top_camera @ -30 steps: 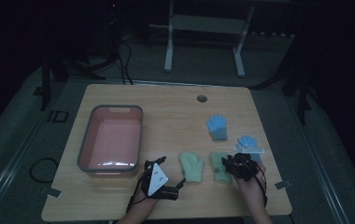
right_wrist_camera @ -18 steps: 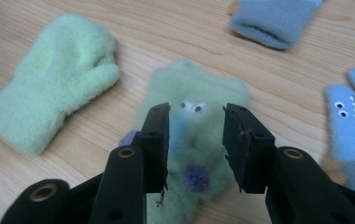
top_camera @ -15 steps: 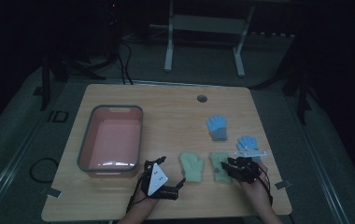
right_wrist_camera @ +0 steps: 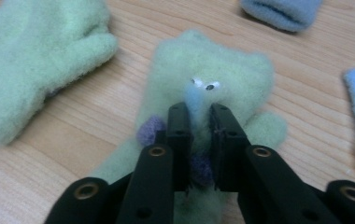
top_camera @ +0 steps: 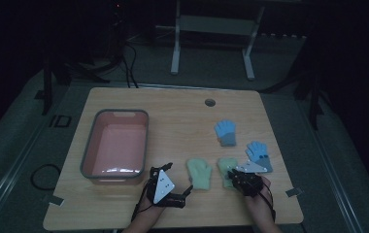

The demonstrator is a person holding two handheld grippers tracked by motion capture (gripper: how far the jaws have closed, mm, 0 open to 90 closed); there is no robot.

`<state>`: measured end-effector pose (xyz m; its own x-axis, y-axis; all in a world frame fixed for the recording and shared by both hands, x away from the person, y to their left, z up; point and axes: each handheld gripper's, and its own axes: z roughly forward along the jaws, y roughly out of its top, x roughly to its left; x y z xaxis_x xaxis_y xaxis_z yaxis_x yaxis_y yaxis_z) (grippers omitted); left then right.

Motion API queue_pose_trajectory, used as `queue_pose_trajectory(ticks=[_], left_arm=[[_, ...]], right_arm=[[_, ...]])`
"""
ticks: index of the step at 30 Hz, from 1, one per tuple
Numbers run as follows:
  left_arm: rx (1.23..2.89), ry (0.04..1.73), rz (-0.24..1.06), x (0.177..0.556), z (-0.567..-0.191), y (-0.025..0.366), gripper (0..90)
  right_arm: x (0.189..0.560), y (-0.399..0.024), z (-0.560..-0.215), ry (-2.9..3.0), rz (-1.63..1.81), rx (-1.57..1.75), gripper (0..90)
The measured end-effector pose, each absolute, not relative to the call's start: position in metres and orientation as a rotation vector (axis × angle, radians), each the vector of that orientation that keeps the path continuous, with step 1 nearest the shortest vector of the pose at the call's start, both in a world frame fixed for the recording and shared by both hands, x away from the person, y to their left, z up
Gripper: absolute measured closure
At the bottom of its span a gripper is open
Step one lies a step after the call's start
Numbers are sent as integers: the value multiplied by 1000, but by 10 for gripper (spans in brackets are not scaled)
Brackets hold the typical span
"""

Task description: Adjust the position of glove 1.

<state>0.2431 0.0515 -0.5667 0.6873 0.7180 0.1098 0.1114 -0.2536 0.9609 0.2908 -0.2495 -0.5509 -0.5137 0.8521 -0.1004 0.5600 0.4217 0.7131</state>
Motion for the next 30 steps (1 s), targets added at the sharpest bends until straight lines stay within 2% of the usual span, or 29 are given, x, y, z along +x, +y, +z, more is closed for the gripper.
queue_pose_trajectory(ticks=[7,15,22,30], left_arm=[[1759,665,664,243,-567,52,13],[1755,671,660,243,-567,52,13],[1751,678,654,244,-567,53,13],[1751,694,643,244,-566,54,13]], right_arm=[[293,-252,-544,2237,890,1262,839],[293,-248,-507,2156,979,1253,843],[294,-222,-476,2137,1035,1196,843],[289,-189,-466,2170,1093,1158,843]])
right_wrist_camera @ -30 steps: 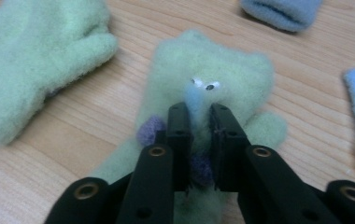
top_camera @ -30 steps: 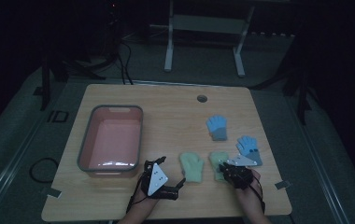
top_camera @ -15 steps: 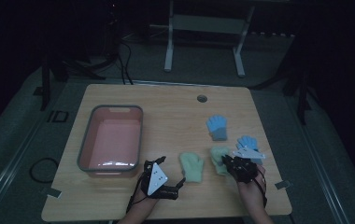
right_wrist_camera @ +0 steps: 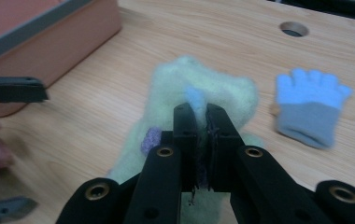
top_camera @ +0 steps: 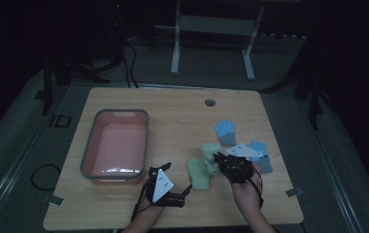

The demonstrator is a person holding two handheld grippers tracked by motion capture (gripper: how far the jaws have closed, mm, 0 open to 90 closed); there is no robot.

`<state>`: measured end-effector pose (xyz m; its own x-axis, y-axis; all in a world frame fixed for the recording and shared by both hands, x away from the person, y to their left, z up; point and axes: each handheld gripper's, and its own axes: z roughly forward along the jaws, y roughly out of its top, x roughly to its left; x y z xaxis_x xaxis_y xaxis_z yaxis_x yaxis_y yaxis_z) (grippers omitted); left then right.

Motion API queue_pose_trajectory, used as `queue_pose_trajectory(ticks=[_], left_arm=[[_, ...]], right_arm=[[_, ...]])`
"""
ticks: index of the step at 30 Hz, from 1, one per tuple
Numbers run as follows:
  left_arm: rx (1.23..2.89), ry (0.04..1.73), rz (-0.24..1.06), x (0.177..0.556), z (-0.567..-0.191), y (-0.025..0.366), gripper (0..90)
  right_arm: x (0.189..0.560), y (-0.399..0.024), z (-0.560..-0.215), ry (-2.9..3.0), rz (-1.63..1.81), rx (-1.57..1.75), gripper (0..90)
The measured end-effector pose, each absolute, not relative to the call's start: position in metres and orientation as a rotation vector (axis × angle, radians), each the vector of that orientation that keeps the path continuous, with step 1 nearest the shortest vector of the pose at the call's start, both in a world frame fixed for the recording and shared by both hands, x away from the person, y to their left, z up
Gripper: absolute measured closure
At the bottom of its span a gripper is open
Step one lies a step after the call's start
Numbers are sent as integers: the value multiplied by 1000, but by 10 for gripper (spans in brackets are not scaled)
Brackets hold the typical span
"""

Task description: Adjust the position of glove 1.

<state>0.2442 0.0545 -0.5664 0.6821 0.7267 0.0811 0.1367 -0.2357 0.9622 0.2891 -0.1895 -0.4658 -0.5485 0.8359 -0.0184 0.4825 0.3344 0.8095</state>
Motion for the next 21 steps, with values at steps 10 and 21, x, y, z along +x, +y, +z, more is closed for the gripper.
queue_pose_trajectory(ticks=[10,21], left_arm=[[1748,693,636,244,-566,55,13],[1745,696,633,244,-566,55,13]], right_arm=[[285,-161,-485,2222,1067,1170,843],[287,-148,-514,2263,994,1193,840]])
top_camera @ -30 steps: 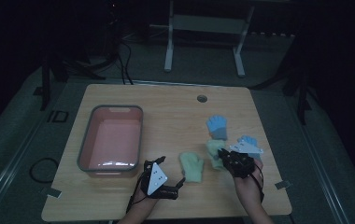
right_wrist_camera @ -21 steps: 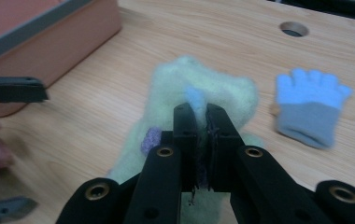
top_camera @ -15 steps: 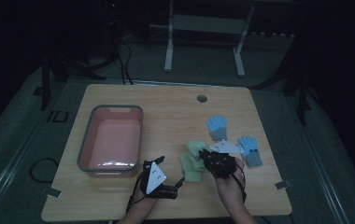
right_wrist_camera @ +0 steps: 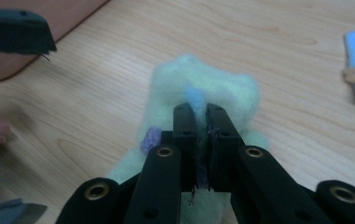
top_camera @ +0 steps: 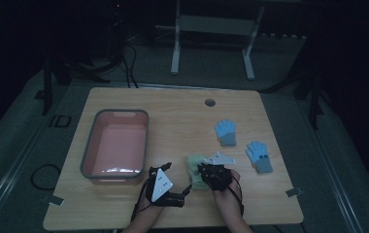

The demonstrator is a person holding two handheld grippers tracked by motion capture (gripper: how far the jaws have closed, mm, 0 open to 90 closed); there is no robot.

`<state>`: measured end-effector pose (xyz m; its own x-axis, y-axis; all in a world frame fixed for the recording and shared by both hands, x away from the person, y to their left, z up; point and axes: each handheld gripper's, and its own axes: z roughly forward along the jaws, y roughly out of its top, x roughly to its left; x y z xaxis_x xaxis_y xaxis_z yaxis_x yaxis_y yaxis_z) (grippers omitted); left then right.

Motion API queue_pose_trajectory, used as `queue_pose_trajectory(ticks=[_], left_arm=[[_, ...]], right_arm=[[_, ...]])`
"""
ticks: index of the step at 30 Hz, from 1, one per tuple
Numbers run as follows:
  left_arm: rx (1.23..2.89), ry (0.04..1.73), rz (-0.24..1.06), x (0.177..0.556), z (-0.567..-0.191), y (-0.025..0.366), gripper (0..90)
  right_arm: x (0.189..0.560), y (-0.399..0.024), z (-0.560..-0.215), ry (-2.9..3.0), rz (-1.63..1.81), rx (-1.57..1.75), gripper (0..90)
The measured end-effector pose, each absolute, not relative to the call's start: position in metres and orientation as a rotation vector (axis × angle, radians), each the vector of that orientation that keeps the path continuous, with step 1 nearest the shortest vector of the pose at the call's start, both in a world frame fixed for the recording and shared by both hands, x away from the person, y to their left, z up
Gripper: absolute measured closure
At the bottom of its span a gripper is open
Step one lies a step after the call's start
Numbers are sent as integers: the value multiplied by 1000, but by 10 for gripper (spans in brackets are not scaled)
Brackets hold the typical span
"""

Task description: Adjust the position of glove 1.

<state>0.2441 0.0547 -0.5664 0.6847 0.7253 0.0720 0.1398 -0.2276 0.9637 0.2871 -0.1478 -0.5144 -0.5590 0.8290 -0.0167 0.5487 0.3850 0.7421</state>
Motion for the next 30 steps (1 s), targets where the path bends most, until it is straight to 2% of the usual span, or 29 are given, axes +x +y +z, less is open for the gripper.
queue_pose_trajectory(ticks=[14,17,22,25,28,30], left_arm=[[1731,686,644,243,-567,53,13],[1733,687,629,244,-567,53,13],[1793,655,640,246,-566,51,15],[1826,654,670,244,-562,49,47],[1845,674,566,245,-557,50,48],[1879,662,512,244,-553,49,48]], right_arm=[[288,-149,-535,2306,964,1212,817],[286,-153,-527,2301,1015,1213,722],[289,-166,-511,2292,1104,1179,406],[294,-177,-501,2282,1133,1146,225],[301,-186,-494,2313,1200,1149,144],[306,-193,-492,2345,1231,1133,151]])
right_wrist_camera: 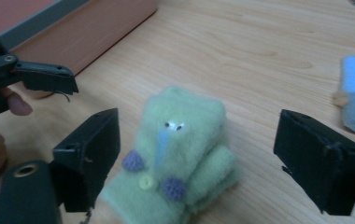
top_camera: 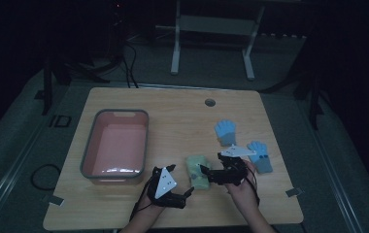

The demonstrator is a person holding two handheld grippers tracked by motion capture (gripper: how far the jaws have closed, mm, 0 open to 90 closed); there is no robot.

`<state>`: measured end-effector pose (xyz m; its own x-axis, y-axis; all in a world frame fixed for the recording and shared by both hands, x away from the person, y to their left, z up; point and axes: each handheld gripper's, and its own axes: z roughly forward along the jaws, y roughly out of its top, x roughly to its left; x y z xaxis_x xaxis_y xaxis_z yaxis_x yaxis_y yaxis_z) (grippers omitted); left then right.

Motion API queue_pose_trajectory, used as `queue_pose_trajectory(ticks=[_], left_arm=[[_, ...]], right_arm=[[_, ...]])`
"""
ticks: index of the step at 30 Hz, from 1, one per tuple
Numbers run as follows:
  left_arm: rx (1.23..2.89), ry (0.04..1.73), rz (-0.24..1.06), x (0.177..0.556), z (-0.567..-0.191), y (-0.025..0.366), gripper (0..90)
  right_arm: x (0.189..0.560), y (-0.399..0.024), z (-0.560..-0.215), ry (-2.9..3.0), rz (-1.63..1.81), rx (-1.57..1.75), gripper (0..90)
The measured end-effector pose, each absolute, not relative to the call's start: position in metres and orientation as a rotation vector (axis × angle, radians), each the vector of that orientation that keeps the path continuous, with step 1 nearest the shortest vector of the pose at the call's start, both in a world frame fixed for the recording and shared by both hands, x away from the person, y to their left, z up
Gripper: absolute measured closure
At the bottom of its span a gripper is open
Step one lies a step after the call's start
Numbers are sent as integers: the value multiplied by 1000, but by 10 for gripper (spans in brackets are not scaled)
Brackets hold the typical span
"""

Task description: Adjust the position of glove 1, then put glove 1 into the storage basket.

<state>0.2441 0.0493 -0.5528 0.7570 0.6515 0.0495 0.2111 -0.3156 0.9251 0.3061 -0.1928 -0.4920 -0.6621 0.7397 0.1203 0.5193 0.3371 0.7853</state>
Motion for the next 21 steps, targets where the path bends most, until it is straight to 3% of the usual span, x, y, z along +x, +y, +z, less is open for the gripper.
queue_pose_trajectory(ticks=[9,14,21], left_arm=[[1975,518,416,243,-546,43,62],[2044,437,397,246,-546,31,144],[2153,301,412,257,-549,11,279]], right_arm=[[320,-206,-489,2425,1266,1045,143],[335,-194,-485,2496,1257,1007,112],[361,-175,-496,2580,1173,974,341]])
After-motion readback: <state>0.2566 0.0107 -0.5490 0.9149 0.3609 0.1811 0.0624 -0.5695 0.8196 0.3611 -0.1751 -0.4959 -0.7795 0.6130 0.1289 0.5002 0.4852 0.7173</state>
